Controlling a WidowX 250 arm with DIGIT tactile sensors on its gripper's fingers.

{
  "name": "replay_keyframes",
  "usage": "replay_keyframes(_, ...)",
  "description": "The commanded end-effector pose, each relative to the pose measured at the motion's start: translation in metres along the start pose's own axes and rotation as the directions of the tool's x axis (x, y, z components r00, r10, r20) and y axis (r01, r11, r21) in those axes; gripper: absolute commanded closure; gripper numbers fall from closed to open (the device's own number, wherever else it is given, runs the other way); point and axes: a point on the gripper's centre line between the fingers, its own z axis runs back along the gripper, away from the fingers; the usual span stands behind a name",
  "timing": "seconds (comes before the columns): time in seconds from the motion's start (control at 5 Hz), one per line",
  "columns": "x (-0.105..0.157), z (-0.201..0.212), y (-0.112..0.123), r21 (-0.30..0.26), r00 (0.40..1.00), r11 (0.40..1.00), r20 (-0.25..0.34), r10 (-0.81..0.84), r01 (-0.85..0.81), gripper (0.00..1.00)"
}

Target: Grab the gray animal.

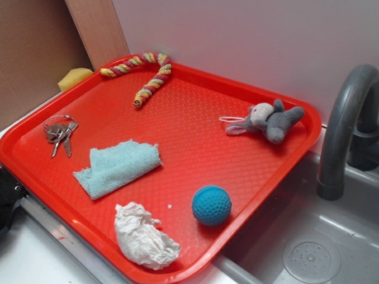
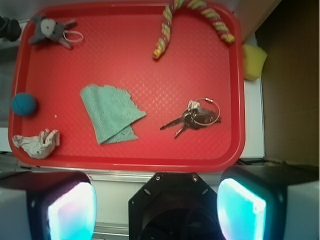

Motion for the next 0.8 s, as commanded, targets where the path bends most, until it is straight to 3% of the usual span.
replay_keyframes(0.0,0.07,-0.008,0.004,-0.042,0.882,0.882,-0.025,-0.471,0.47,0.0)
replay_keyframes(0.2,0.105,-0.019,-0.011,0.026,0.734,0.734,-0.039,-0.678,0.679,0.0)
replay_keyframes(0.4,0.131,-0.036,-0.049,0.12,0.539,0.53,-0.069,-0.839,0.84,0.0)
replay_keyframes(0.6,0.138,-0.051,-0.083,0.146,0.316,0.309,-0.029,-0.948,0.94,0.0)
